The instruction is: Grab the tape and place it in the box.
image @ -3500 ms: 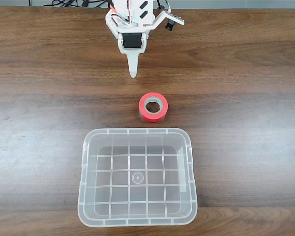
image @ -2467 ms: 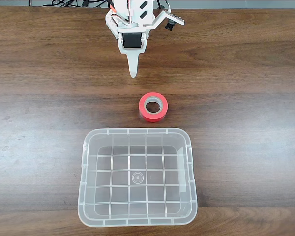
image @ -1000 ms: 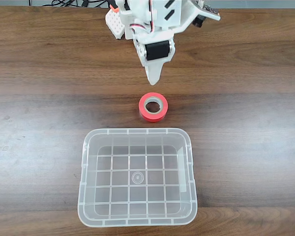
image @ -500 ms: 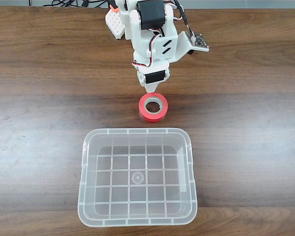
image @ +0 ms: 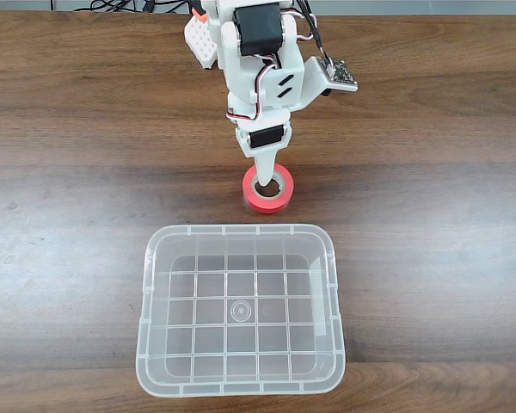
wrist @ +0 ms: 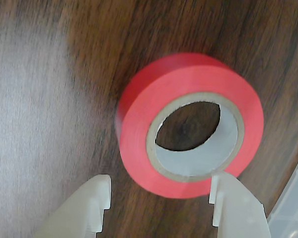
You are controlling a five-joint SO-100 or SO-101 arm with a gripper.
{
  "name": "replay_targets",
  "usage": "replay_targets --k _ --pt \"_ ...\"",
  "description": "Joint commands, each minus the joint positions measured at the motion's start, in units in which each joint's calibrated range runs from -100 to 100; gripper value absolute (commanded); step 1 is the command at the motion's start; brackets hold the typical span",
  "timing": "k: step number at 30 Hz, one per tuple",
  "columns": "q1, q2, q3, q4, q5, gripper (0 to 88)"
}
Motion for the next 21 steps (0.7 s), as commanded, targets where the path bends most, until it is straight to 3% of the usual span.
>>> replay_targets --k 1,15,21 --pt "0.82 -0.23 -0.71 -1.27 1.59 19.8" --pt "0.82 8.62 -1.67 -3.84 3.22 16.0" --pt "0.82 9.10 -1.59 -3.92 3.28 3.8"
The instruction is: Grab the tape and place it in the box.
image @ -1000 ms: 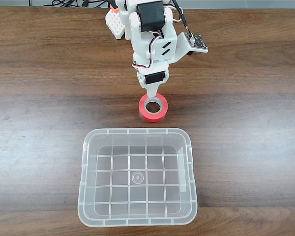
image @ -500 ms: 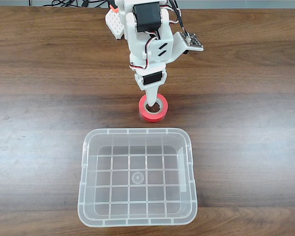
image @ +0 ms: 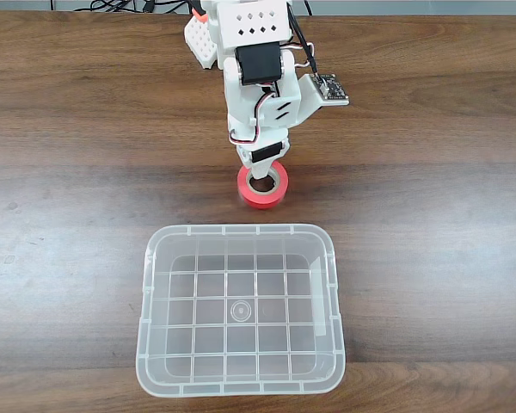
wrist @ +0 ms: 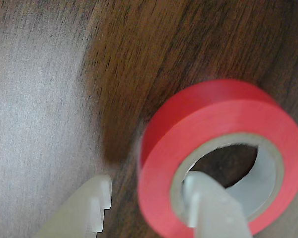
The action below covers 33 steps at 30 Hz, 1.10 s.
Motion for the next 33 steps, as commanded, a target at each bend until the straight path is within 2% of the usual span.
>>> replay_targets --k 1,12,17,25,33 --pt "0.59 -1.26 -1.59 0.06 0.25 3.7" --pt "0.59 -1.51 -1.67 0.66 0.25 3.8" --pt "0.59 -5.93 -8.07 8.88 0.20 3.5" --pt "0.08 -23.95 -21.30 21.89 0.30 3.8" --pt "-0.14 -32.48 -22.96 26.34 0.30 3.9"
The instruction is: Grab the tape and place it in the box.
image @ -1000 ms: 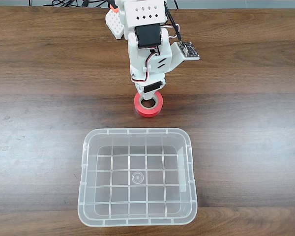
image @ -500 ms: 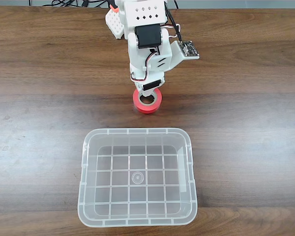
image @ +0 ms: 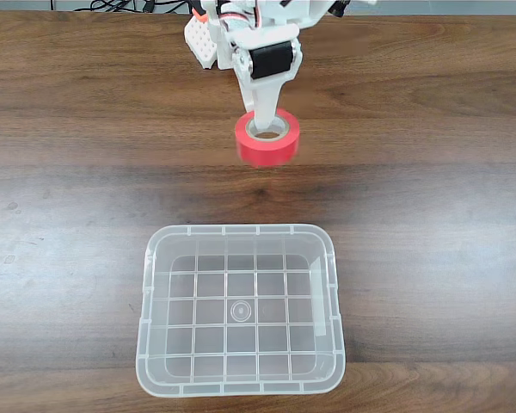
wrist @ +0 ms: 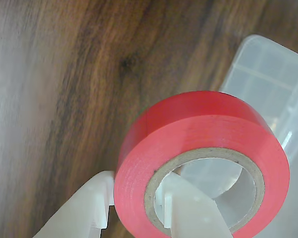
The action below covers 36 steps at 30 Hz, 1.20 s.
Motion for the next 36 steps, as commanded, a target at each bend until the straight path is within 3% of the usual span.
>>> replay_targets --k 1,14,21,36 --pt "0.08 -6.28 -5.54 1.51 0.46 3.9" --pt "4.98 -1.69 -17.45 1.00 1.15 3.9" --pt "8.57 18.82 -38.30 0.83 0.57 3.9" --pt "7.84 60.90 -79.39 -1.14 0.67 3.9"
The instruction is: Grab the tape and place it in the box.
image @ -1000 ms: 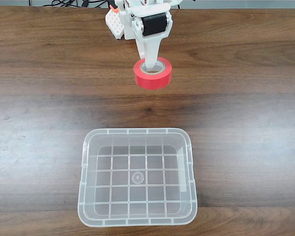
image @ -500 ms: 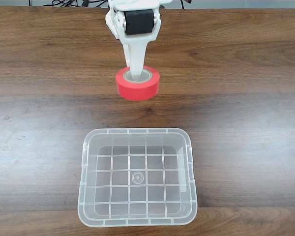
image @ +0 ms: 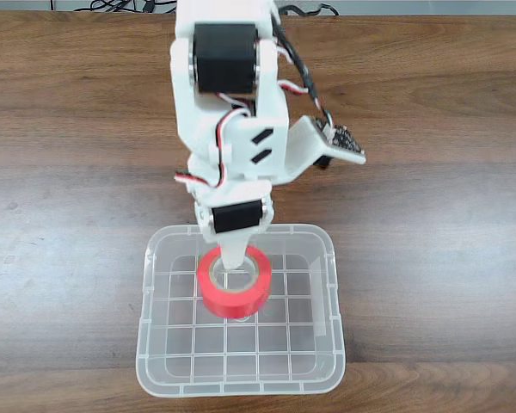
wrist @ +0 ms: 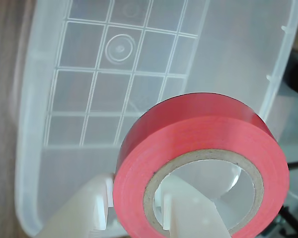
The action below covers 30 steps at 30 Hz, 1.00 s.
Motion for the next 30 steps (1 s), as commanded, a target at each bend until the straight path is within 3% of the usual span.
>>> replay_targets --k 1,11,17,30 --pt "0.02 7.43 -15.19 -1.31 -0.27 3.9" --pt "-0.71 13.70 -17.38 -1.05 -0.22 4.2" --pt "-0.71 13.78 -17.20 -0.88 0.10 16.3" --pt "-0.05 12.98 -17.29 -0.45 0.15 16.7"
